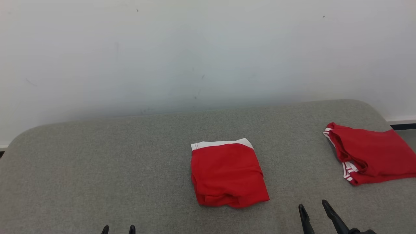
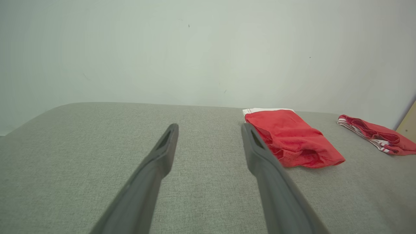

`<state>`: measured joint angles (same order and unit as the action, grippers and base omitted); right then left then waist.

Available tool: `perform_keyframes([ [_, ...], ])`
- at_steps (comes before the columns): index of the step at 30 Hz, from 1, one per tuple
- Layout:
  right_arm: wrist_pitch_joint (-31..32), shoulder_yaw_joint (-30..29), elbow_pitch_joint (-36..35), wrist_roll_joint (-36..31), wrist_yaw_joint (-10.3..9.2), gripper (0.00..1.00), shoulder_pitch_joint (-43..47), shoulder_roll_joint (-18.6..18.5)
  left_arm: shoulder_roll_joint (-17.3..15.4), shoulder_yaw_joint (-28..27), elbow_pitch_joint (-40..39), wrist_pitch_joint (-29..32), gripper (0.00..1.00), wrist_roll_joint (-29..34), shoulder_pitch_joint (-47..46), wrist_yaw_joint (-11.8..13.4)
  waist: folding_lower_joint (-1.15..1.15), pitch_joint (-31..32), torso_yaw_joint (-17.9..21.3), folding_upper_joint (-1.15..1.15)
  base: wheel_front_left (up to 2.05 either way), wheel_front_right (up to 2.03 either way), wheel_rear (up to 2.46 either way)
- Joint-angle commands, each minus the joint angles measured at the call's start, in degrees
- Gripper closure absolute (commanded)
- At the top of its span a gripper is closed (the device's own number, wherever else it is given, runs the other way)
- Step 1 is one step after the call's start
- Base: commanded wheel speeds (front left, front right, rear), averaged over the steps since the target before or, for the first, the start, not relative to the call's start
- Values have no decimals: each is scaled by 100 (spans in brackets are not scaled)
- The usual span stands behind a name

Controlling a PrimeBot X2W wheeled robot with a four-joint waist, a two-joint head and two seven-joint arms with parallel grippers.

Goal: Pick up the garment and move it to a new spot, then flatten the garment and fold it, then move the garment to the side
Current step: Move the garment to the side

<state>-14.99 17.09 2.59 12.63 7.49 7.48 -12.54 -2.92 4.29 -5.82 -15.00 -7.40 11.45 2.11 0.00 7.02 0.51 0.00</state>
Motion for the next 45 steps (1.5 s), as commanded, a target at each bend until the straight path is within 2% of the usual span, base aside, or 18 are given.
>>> perform_keyframes([
  [1,-25,10,3,-4,-1,0,37,20,0,5,20,-18,0,45,67,29,0,6,7,0,0,0,0],
  [29,-25,-1,63,212,-1,0,57,-86,1,234,91,-18,0,215,-17,-52,0,-28,-43,0,0,0,0],
  [37,-24,352,564,1108,-1,0,-385,-198,1,319,76,-18,0,297,-134,-148,0,-224,-197,0,0,0,0],
  [40,-17,437,928,1625,-1,0,-734,-205,2,356,53,-18,0,305,-218,-192,0,-337,-278,0,0,0,0],
  [43,-16,880,1695,2372,-1,0,-1382,-386,1,486,41,-18,0,330,-359,-253,0,-557,-506,0,0,0,0],
  [45,-17,997,1848,2537,-1,0,-1525,-420,1,505,40,-18,0,314,-382,-270,0,-609,-553,0,0,0,0],
])
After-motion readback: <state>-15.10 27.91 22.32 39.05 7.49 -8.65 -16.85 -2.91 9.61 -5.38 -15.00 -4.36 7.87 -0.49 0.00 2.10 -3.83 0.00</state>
